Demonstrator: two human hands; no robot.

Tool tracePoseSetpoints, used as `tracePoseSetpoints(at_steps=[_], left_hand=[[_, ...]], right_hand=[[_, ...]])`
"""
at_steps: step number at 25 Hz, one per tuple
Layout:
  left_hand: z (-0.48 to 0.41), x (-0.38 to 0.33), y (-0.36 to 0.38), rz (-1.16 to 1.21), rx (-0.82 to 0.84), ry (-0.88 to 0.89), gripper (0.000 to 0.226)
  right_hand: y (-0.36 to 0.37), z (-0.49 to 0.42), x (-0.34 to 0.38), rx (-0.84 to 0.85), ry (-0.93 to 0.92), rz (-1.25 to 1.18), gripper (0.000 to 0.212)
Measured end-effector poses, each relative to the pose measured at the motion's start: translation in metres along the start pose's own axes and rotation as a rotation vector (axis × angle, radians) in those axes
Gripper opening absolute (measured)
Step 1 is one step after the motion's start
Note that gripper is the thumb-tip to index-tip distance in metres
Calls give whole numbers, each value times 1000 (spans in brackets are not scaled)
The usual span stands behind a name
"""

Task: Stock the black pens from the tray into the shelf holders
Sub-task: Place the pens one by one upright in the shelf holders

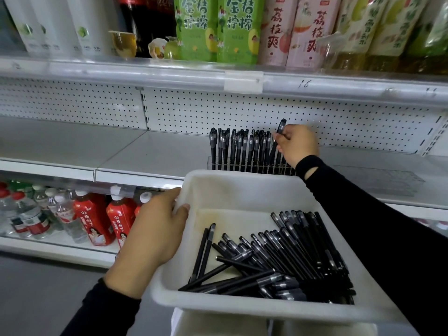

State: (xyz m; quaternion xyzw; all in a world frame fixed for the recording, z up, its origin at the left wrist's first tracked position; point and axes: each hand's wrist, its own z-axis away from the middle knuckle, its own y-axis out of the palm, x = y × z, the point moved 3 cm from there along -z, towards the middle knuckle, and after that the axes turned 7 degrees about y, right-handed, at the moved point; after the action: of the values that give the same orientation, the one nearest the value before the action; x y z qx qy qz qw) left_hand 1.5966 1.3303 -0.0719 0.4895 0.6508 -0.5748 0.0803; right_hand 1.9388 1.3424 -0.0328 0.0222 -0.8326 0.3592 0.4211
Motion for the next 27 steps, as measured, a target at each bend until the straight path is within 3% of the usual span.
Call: tracePoseSetpoints(at_steps=[6, 11, 17, 21, 23, 25, 27], left_hand=[[1, 1, 1, 16, 5, -11, 25], [1, 0, 2, 34, 8, -22, 27], [0, 1, 2, 18, 12, -27, 27], [0, 1, 0, 11, 11, -29, 27], [0, 1, -1, -2, 18, -32, 29], [-1, 0, -1, -18, 20, -31, 29], [-1, -2, 0, -22, 21, -28, 28]], right_hand=[[9, -8, -11, 41, 56, 2, 25], [22, -7, -12, 172, 59, 252, 28], [35, -20, -12, 352, 258, 338, 40], [24, -14, -15, 325, 166, 587, 44], [6, -7, -9, 250, 77, 560, 32], [-18, 11, 9, 135, -70, 514, 34], [-35, 42, 27, 209, -188, 460, 42]])
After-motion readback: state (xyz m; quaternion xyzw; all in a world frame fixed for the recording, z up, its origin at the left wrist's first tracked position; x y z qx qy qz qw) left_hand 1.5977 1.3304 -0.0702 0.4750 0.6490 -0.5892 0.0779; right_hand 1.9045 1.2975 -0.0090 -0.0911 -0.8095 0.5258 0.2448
